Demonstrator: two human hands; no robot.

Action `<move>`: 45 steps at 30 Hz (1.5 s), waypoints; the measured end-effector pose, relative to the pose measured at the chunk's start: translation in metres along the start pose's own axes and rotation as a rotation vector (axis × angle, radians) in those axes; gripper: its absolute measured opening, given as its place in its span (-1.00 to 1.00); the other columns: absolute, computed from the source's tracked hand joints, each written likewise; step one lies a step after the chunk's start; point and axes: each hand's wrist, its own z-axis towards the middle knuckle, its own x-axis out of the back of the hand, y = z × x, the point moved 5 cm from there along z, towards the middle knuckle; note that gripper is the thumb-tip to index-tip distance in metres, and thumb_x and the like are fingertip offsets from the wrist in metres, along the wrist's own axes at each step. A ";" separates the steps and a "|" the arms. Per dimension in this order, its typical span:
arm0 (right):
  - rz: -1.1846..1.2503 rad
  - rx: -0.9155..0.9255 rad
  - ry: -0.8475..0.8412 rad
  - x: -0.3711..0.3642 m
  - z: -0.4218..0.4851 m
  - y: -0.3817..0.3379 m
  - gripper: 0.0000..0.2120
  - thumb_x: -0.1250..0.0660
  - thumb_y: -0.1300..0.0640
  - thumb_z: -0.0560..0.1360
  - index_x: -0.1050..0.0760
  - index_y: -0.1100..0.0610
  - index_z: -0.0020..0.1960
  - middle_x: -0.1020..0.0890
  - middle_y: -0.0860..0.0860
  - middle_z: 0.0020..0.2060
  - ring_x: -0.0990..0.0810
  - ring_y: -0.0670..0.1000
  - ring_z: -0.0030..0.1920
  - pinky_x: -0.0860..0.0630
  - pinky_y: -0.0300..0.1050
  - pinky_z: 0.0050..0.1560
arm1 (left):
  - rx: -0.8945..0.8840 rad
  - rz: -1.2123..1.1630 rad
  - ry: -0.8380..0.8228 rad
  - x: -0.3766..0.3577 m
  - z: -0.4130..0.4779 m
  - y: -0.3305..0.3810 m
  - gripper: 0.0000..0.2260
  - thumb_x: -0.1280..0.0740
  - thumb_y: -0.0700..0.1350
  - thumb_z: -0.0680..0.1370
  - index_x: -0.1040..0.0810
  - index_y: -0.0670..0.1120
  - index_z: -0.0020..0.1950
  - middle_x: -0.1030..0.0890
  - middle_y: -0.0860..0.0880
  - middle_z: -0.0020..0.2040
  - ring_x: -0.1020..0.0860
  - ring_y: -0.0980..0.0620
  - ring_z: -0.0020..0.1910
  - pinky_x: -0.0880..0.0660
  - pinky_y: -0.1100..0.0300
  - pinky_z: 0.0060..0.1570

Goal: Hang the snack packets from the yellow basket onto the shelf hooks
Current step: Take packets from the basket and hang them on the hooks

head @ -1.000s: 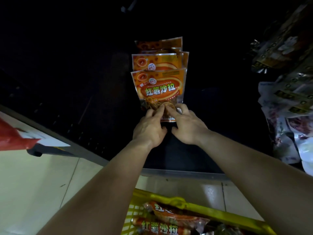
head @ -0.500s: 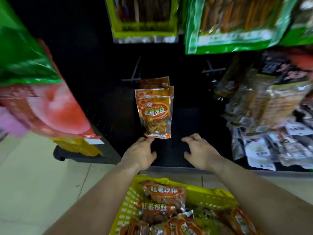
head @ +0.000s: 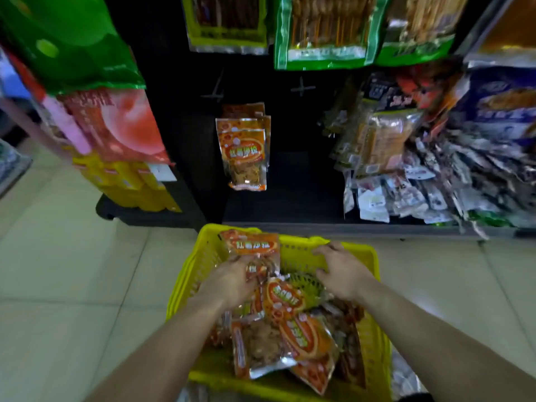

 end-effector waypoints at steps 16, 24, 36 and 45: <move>-0.085 -0.199 -0.224 -0.106 0.031 0.031 -0.59 -0.11 -0.15 0.63 -0.41 0.07 0.34 -0.51 0.17 0.29 -0.47 0.24 0.31 -0.48 0.11 0.22 | 0.150 -0.132 -0.119 -0.079 0.017 -0.046 -0.49 -0.37 0.10 0.54 -0.35 0.14 0.47 -0.35 0.00 0.48 -0.41 -0.13 0.40 -0.39 -0.08 0.38; -0.086 -0.360 -0.301 -0.133 0.055 0.033 -0.22 -0.17 -0.30 0.55 -0.10 0.19 0.55 -0.17 0.25 0.55 -0.14 0.30 0.53 -0.27 0.21 0.44 | 0.339 -0.178 0.123 -0.051 0.057 -0.059 -0.32 -0.42 0.05 0.52 -0.18 0.04 0.56 -0.26 -0.07 0.51 -0.24 -0.14 0.51 -0.26 -0.06 0.47; -0.060 -0.363 -0.338 -0.129 0.054 0.051 0.25 -0.54 -0.44 0.13 -0.06 0.15 0.55 -0.18 0.24 0.51 -0.18 0.29 0.51 -0.30 0.20 0.44 | 0.340 -0.752 0.299 -0.036 0.073 -0.057 -0.21 -0.48 0.01 0.50 -0.02 0.16 0.55 -0.54 0.08 0.24 -0.58 -0.04 0.21 -0.49 -0.12 0.29; -0.232 -0.071 -0.165 -0.101 0.035 0.019 -0.13 -0.45 -0.23 0.38 -0.12 -0.09 0.56 -0.20 0.12 0.47 -0.22 0.27 0.45 -0.37 0.19 0.37 | 0.056 -0.531 0.337 -0.003 0.046 -0.028 -0.80 -0.41 0.09 0.55 -0.60 0.01 -0.18 -0.64 0.14 0.09 -0.57 0.10 0.14 -0.42 0.21 0.14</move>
